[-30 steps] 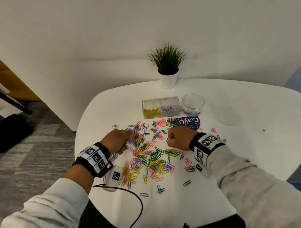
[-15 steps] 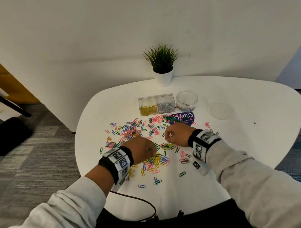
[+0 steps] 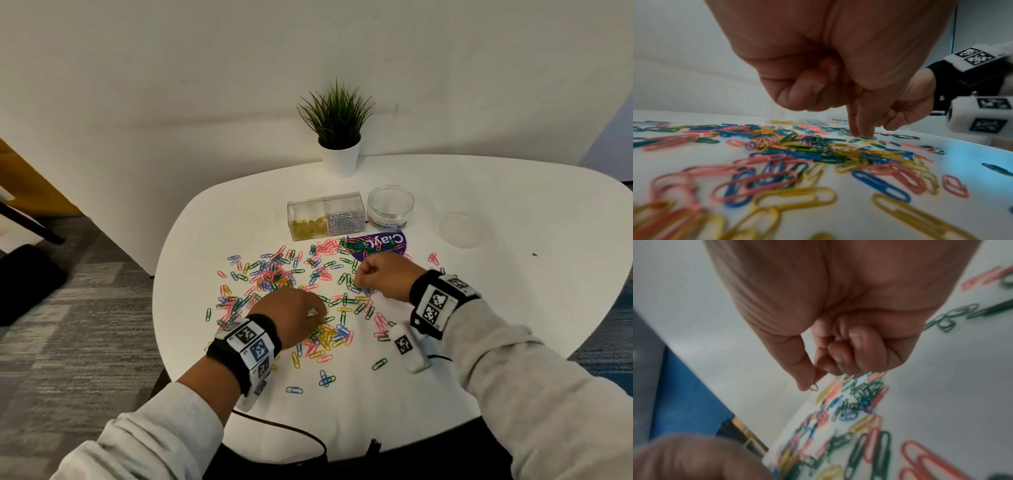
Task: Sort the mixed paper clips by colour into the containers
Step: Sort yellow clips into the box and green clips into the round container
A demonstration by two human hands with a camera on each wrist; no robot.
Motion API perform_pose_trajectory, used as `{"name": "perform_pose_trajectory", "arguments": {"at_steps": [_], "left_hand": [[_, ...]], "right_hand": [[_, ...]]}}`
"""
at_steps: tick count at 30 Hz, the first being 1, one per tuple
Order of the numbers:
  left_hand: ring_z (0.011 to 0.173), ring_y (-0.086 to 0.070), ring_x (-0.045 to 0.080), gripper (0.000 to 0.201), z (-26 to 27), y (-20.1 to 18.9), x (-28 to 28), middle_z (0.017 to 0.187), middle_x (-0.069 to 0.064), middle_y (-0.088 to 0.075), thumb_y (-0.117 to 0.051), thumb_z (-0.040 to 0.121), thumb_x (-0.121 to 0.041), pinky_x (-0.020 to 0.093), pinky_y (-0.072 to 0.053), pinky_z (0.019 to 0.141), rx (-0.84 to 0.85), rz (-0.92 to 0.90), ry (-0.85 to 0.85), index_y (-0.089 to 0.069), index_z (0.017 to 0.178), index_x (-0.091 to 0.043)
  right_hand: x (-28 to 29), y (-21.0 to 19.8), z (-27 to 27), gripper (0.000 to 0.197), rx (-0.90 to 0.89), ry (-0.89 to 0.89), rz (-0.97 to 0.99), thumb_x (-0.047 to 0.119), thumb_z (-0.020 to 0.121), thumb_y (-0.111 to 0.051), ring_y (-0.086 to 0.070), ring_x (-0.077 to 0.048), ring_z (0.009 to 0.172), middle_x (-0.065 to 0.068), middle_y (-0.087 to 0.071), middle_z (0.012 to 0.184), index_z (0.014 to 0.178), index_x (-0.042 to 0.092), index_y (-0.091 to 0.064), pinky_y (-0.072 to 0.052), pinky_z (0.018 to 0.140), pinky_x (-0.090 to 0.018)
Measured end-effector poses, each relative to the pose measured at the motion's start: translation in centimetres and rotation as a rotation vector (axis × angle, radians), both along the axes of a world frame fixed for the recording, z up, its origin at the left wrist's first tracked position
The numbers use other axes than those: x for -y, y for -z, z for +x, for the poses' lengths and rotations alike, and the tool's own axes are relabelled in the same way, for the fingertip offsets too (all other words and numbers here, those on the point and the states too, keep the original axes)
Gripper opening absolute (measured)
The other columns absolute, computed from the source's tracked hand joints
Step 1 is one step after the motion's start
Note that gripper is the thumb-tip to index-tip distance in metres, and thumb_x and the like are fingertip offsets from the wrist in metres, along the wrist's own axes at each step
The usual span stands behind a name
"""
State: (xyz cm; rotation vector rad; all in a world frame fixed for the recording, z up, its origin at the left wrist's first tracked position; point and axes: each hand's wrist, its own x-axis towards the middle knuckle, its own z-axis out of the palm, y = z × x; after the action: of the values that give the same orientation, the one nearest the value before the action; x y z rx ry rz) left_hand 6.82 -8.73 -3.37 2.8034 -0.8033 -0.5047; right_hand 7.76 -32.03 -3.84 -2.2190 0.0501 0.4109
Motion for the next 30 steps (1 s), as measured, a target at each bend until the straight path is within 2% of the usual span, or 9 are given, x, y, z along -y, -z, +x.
{"name": "perform_pose_trajectory", "arguments": {"at_steps": [3,7,11,14,17,19,21,26,30], "left_hand": [[0.101,-0.063,0.016,0.026,0.2,0.3,0.0,0.115,-0.009,-0.069,-0.053,0.097,-0.046,0.028,-0.050,0.085,0.008,0.027,-0.002,-0.069,0.114,-0.035],[0.092,-0.064,0.015,0.022,1.2,0.5,-1.1,0.106,-0.009,-0.071,-0.051,0.098,-0.040,0.029,-0.052,0.080,0.040,-0.023,-0.106,-0.069,0.109,-0.035],[0.096,-0.062,0.016,0.021,1.6,0.3,-1.7,0.109,-0.008,-0.069,-0.053,0.096,-0.041,0.030,-0.051,0.082,0.048,-0.011,-0.138,-0.068,0.111,-0.038],[0.101,-0.063,0.016,0.029,1.5,0.5,-1.4,0.114,-0.008,-0.068,-0.054,0.094,-0.051,0.031,-0.052,0.086,0.014,0.015,-0.101,-0.067,0.116,-0.037],[0.094,-0.062,0.016,0.029,1.2,0.9,-0.6,0.105,-0.007,-0.069,-0.053,0.094,-0.052,0.031,-0.053,0.080,0.029,0.076,-0.053,-0.066,0.112,-0.034],[0.089,-0.061,0.017,0.023,1.1,1.2,-0.1,0.100,-0.006,-0.068,-0.052,0.095,-0.045,0.029,-0.050,0.074,0.045,0.094,-0.029,-0.066,0.108,-0.032],[0.084,-0.060,0.018,0.017,1.0,1.6,0.2,0.094,-0.006,-0.067,-0.051,0.096,-0.035,0.027,-0.048,0.068,0.053,0.093,-0.006,-0.066,0.100,-0.029],[0.078,-0.059,0.015,0.016,1.1,1.5,-0.2,0.088,-0.007,-0.065,-0.049,0.097,-0.034,0.027,-0.048,0.064,0.023,0.030,0.009,-0.062,0.096,-0.026],[0.071,-0.056,0.006,0.016,3.1,0.1,-0.7,0.082,-0.010,-0.061,-0.054,0.095,-0.028,0.026,-0.042,0.062,-0.171,-0.245,-0.209,-0.060,0.083,-0.021]], "right_hand": [[0.7,-0.2,-0.3,0.008,-0.074,0.128,0.212,0.013,0.090,-0.067,-0.050,-0.010,0.055,0.009,-0.064,0.065,0.082,0.014,-0.064,-0.041,0.053,-0.024],[1.1,-0.2,-0.6,0.008,-0.096,0.225,0.333,0.003,0.087,-0.061,-0.056,-0.014,0.058,-0.012,-0.074,0.082,0.085,0.010,-0.060,-0.044,0.055,-0.030],[0.8,0.2,-0.3,0.024,-0.178,0.300,0.454,-0.002,0.087,-0.050,-0.057,-0.017,0.058,-0.011,-0.067,0.075,0.102,0.011,-0.064,-0.044,0.049,-0.027],[0.7,0.6,0.0,0.024,-0.233,0.348,0.520,-0.005,0.085,-0.043,-0.053,-0.018,0.056,-0.010,-0.058,0.074,0.092,0.007,-0.064,-0.041,0.047,-0.026],[0.5,0.7,0.5,0.010,-0.118,0.136,0.155,0.008,0.089,-0.055,-0.054,-0.016,0.064,0.000,-0.060,0.076,0.087,0.013,-0.063,-0.043,0.056,-0.027],[0.2,0.7,0.8,0.006,-0.004,-0.103,-0.178,0.017,0.089,-0.061,-0.058,-0.010,0.079,0.010,-0.064,0.088,0.087,0.022,-0.064,-0.043,0.068,-0.023],[-0.2,0.7,0.9,0.006,0.041,-0.258,-0.389,0.022,0.089,-0.063,-0.056,-0.007,0.087,0.013,-0.063,0.098,0.090,0.029,-0.064,-0.043,0.074,-0.023],[-0.8,0.6,1.0,0.007,0.058,-0.365,-0.546,0.024,0.091,-0.062,-0.060,-0.014,0.095,0.007,-0.064,0.103,0.096,0.024,-0.067,-0.052,0.084,-0.030],[-0.8,0.7,1.1,0.006,0.076,-0.388,-0.565,0.022,0.090,-0.059,-0.060,-0.016,0.089,0.003,-0.063,0.098,0.093,0.020,-0.064,-0.052,0.079,-0.030]]}}
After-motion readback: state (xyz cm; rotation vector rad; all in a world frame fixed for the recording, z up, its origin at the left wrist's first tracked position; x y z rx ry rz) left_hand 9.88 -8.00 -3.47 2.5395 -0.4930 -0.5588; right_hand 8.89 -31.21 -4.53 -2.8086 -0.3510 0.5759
